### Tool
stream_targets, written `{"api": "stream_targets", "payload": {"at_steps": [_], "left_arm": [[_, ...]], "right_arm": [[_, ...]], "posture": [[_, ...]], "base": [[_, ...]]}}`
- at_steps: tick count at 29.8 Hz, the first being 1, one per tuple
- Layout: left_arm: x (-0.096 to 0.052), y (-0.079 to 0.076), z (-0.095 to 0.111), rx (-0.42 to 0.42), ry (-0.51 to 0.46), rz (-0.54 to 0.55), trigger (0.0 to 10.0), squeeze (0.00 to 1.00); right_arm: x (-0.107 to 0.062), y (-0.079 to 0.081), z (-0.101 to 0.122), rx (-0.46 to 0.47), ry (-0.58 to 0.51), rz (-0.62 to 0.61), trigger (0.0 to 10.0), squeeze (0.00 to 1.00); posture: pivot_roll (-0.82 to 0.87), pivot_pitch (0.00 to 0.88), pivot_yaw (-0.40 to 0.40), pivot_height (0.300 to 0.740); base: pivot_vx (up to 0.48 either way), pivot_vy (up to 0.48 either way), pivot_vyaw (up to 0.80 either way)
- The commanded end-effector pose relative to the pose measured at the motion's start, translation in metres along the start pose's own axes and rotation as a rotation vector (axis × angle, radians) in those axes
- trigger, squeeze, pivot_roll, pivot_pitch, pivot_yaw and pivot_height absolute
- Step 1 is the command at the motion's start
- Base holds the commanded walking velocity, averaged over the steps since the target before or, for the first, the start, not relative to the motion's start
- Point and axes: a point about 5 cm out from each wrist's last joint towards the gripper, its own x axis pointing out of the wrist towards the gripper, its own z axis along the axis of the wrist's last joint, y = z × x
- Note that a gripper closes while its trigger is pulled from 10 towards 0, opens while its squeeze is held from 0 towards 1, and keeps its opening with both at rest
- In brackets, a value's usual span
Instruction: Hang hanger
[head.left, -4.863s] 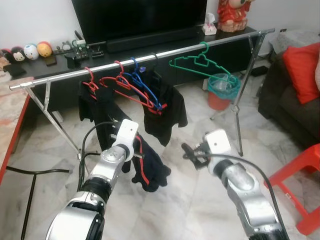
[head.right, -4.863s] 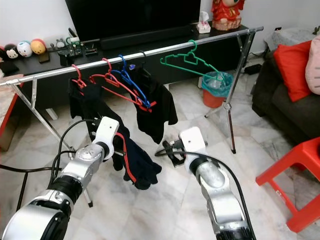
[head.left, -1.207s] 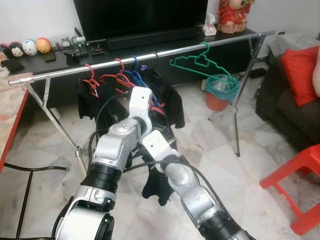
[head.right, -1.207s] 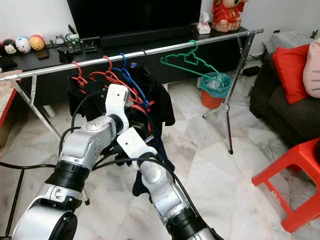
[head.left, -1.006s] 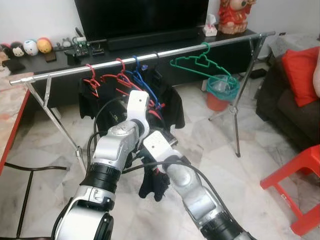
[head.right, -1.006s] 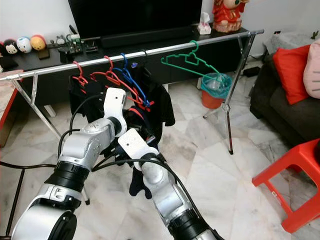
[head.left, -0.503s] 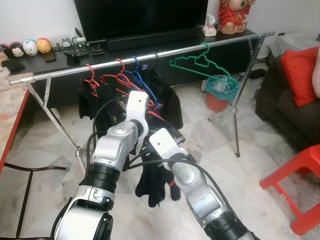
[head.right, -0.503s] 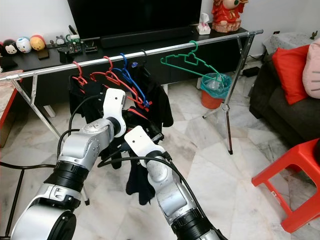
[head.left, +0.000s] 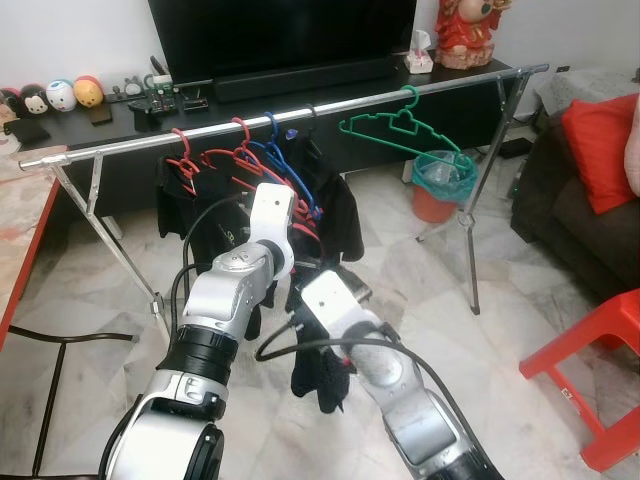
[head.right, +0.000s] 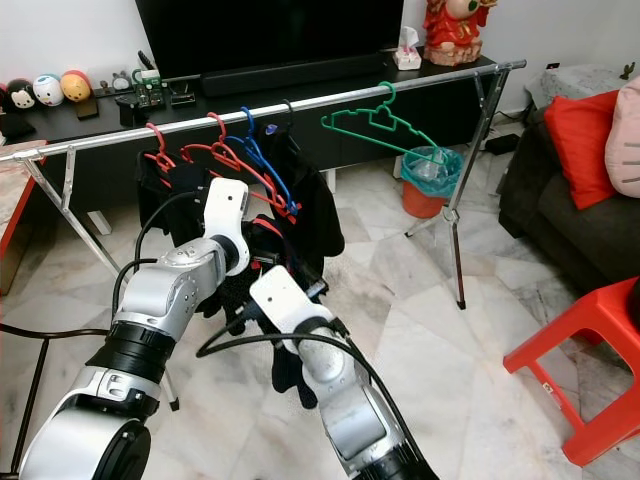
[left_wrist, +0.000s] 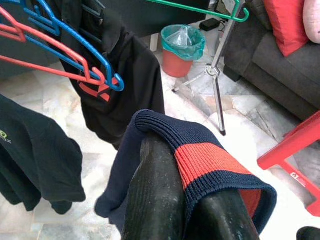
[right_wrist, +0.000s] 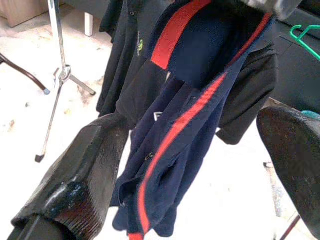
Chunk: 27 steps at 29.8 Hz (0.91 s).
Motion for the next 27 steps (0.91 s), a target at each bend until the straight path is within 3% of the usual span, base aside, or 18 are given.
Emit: {"api": "stream_targets", "payload": {"at_steps": [1, 6, 27], "left_arm": [[0.0003, 0.0001, 0.0144, 0.013, -0.052, 0.001, 10.0, 0.0], [0.0001, -0.0009, 0.016, 0.015, -0.058, -0.003, 10.0, 0.0], [0.0001, -0.0009, 0.016, 0.015, -0.058, -0.003, 10.0, 0.0]], "right_arm": [[-0.0009, -0.0018, 0.0078, 0.002, -0.028, -0.013, 10.0, 0.0], [0.0016, -0.0079, 0.013, 0.008, -0.047, -0.048, 10.0, 0.0], [0.0016, -0.0079, 0.013, 0.008, -0.047, -0.048, 10.0, 0.0]], "posture": [[0.05, 0.009, 0.064, 0.74], [0.05, 0.005, 0.064, 0.74], [0.05, 0.005, 0.064, 0.74]], "base": [[0.0, 0.0, 0.0], [0.0, 0.0, 0.0], [0.0, 0.0, 0.0]]}}
